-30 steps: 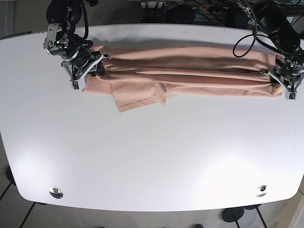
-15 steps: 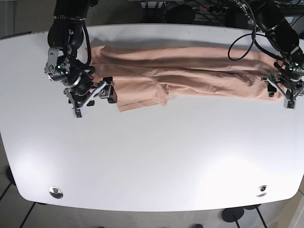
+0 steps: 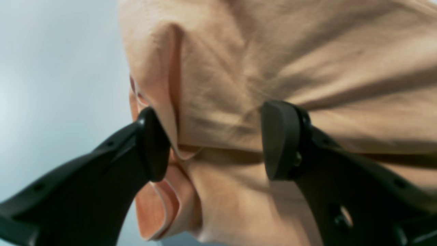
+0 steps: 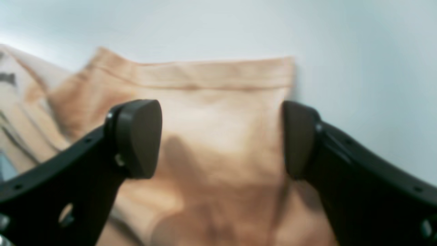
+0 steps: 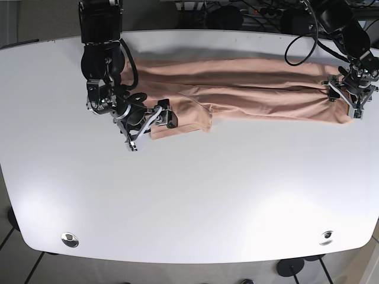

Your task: Fold the T-shirt properly

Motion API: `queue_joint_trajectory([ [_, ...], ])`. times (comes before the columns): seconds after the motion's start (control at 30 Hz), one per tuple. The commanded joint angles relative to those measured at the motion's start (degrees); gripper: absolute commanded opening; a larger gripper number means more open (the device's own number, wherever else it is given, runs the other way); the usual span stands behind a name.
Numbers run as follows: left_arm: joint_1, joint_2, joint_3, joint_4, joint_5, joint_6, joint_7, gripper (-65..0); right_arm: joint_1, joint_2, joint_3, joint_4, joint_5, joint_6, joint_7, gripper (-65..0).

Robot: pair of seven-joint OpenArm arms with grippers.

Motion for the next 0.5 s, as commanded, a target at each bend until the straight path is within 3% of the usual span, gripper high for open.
queue_joint_trajectory([
  [0.03,-0.31,-0.94,-0.16,0.58,0.08,0.12,-0.08,-26.7,0.86,-0.08,-0.21,-0.25,-1.18,-0.15,-1.10,-17.1],
  [0.1,-0.31,-0.85,-0.16,0.49,0.08,0.12,-0.08,-26.7,1.57,-0.08,-0.21,-0.69,-1.62,-0.15,-1.10,-30.8],
  [0.13,-0.31,-0.85,-0.16,0.49,0.08,0.12,-0.08,-26.7,1.74,-0.08,-0.21,-1.57,-1.36,0.02,-1.10,-40.6],
  [0.17,-0.31,-0.85,-0.16,0.49,0.08,0.12,-0.08,-26.7,2.71,-0.08,-0.21,-2.28,-1.27,0.20,-1.10,-56.8],
  [0.2,-0.31,-0.85,-0.16,0.49,0.08,0.12,-0.08,-26.7,2.97,-0.08,-0.21,-2.36,-1.27,0.20,-1.10,-64.8],
  [0.23,-0.31,-0.85,-0.16,0.41,0.08,0.12,-0.08,-26.7,2.97,-0.08,-0.03,-1.92,-1.27,0.20,-1.10,-61.8],
  [0.5,-0.31,-0.94,-0.16,-3.20,0.16,0.12,-0.08,-26.7,-7.66,0.01,0.14,22.34,-1.18,-0.15,-1.45,-63.3],
])
